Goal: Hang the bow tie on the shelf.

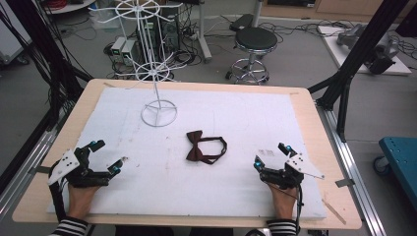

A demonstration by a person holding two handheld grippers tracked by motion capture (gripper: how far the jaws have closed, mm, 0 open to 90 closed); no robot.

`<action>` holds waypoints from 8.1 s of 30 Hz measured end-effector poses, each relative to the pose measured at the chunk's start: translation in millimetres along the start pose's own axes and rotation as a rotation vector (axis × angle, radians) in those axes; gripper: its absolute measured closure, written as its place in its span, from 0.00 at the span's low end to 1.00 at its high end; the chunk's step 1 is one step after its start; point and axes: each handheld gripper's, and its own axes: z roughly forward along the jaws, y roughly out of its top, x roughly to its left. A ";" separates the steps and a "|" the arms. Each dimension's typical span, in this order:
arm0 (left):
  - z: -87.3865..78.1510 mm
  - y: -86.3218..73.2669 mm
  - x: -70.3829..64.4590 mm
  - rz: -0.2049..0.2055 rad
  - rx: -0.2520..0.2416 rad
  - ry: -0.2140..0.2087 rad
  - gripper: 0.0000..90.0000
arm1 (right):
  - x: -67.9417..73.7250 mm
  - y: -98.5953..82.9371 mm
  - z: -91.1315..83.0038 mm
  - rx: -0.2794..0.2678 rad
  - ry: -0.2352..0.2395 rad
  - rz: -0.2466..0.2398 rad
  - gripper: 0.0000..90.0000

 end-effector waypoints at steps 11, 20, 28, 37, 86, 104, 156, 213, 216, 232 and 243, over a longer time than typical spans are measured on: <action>0.1 0.0 0.6 -0.002 0.001 0.003 0.02 | -0.5 0.0 0.1 -0.004 -0.006 -0.003 0.01; 0.3 0.1 0.2 -0.001 0.001 0.004 0.02 | 2.9 0.3 1.7 0.006 -0.003 -0.047 0.01; 0.4 0.1 -0.4 0.001 0.002 0.007 0.02 | 0.5 5.4 3.4 0.025 -0.001 -0.020 0.01; 0.5 0.0 -0.6 0.000 0.000 0.007 0.02 | 5.2 36.3 13.3 0.061 0.079 -0.005 0.01; 0.5 0.1 -0.4 -0.002 0.001 0.010 0.02 | 93.0 99.4 148.0 0.554 0.432 -0.175 0.01; 0.6 0.1 -0.3 -0.001 0.001 0.016 0.02 | 109.8 75.4 169.8 0.743 0.427 -0.217 0.06; 0.5 0.1 -0.5 -0.001 0.003 0.015 0.02 | 122.1 56.3 185.6 0.942 0.477 -0.217 0.94; 48.9 92.3 -6.9 0.036 0.189 -0.296 0.02 | 131.2 108.7 139.9 0.419 0.862 -0.444 0.94; 59.1 100.6 -11.9 0.052 0.211 -0.340 0.02 | 134.1 109.1 139.8 0.396 0.895 -0.456 0.94; 99.4 117.7 -34.4 0.066 0.277 -0.456 0.02 | 141.8 110.0 138.0 0.338 0.979 -0.487 0.93; 114.6 121.4 -44.5 0.062 0.305 -0.520 0.04 | 142.8 111.3 136.6 0.312 0.991 -0.511 0.93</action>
